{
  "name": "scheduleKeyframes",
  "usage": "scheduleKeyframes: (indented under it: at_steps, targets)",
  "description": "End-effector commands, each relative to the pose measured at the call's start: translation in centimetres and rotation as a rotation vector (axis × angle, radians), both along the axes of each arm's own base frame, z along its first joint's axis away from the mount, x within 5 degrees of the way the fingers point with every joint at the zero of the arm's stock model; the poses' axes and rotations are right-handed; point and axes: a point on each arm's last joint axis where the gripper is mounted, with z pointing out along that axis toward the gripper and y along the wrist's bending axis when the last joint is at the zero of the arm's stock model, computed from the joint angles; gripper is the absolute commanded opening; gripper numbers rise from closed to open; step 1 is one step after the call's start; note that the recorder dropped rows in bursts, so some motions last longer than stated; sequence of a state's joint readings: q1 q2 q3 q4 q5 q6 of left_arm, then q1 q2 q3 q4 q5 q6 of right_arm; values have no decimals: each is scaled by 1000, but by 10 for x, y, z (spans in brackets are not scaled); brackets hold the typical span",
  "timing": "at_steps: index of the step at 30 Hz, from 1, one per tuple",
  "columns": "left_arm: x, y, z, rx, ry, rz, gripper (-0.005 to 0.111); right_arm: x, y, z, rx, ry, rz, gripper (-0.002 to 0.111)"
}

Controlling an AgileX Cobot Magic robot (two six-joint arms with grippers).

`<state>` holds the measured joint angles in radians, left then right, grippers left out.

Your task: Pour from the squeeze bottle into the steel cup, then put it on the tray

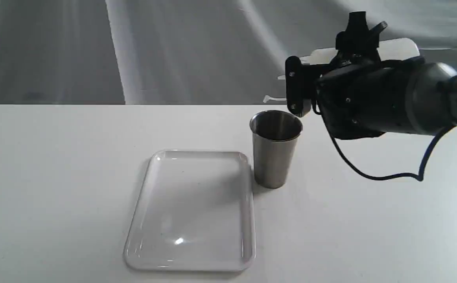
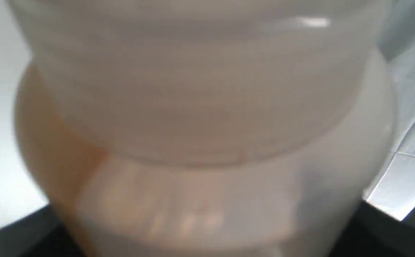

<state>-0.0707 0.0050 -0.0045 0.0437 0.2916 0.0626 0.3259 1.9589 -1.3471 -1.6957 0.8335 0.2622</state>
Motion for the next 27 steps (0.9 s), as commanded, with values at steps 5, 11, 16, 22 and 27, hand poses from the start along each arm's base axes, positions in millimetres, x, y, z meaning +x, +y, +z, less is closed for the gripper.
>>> scheduleKeyframes:
  at_steps: [5, 11, 16, 22, 27]
  targets:
    - [0, 0, -1, -2, -7, -3, 8, -1, -1, 10, -126, 12, 24, 38]
    - [0, 0, -1, -2, -7, -3, 8, -1, -1, 10, -203, 54, 37, 38]
    - [0, 0, -1, -2, -7, -3, 8, -1, -1, 10, -247, 81, 49, 38]
    - [0, 0, -1, -2, -7, -3, 8, -1, -2, 11, -328, 127, 65, 38]
    - [0, 0, -1, -2, -7, -3, 8, -1, -2, 11, -393, 166, 82, 38]
